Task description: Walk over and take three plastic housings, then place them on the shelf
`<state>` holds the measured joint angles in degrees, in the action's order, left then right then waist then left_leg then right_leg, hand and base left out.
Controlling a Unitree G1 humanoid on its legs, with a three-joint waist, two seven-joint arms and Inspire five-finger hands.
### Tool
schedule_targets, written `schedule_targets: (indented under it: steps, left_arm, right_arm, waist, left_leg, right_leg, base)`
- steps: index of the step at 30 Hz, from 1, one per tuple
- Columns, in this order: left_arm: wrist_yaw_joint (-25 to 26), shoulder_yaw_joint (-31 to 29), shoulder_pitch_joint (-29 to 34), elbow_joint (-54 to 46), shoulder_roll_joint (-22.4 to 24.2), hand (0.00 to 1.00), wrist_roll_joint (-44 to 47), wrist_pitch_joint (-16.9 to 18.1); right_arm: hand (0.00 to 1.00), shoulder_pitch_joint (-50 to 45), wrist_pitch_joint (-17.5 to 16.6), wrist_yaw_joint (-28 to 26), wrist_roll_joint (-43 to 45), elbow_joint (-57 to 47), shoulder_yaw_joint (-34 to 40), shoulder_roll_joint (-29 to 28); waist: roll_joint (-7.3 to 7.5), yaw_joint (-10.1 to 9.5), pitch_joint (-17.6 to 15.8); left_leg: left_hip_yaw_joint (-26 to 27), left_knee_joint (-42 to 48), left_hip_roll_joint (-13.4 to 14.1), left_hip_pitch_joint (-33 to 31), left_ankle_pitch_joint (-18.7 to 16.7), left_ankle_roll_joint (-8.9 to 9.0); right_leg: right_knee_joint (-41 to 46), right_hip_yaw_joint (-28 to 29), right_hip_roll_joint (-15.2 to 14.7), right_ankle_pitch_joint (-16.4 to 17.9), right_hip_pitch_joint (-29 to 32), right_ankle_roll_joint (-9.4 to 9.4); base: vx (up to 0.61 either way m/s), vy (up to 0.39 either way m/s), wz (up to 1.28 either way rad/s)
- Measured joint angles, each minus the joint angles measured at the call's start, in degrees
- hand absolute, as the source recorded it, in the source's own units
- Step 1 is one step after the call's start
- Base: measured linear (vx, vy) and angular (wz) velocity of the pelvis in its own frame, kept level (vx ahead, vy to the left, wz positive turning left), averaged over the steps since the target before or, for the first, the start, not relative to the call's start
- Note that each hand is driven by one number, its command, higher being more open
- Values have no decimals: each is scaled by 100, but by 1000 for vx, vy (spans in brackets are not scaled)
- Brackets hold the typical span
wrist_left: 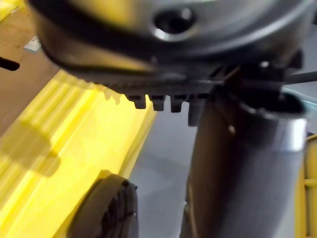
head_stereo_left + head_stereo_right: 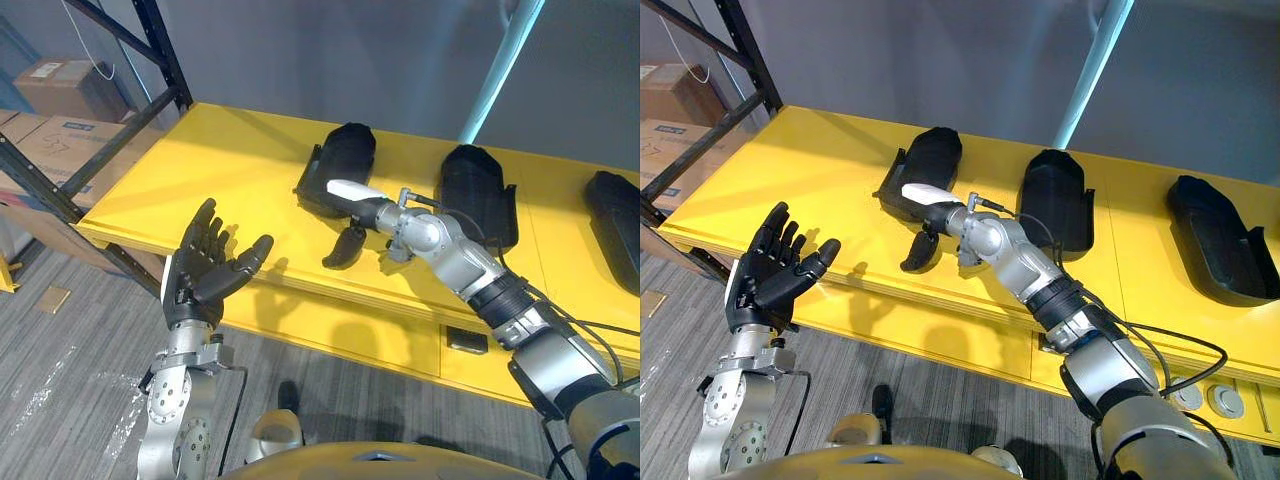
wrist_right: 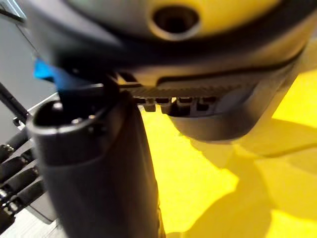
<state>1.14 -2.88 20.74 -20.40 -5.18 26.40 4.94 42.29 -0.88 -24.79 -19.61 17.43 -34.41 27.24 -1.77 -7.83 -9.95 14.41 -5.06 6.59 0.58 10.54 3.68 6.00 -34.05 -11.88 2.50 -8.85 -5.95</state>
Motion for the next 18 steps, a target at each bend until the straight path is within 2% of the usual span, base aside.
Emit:
schedule_targets:
  steps: [18]
  left_arm:
    - [0,-18,-2,0,-2,100,-2,-13]
  right_arm:
    - [100,166,-114,-500,317,-14,-106,257]
  waist:
    - [35,24,-27]
  left_leg:
    - [101,0,15,92,-19,12]
  right_leg:
    - [77,103,-4,50,1,18]
  base:
    - [4,-5,-2]
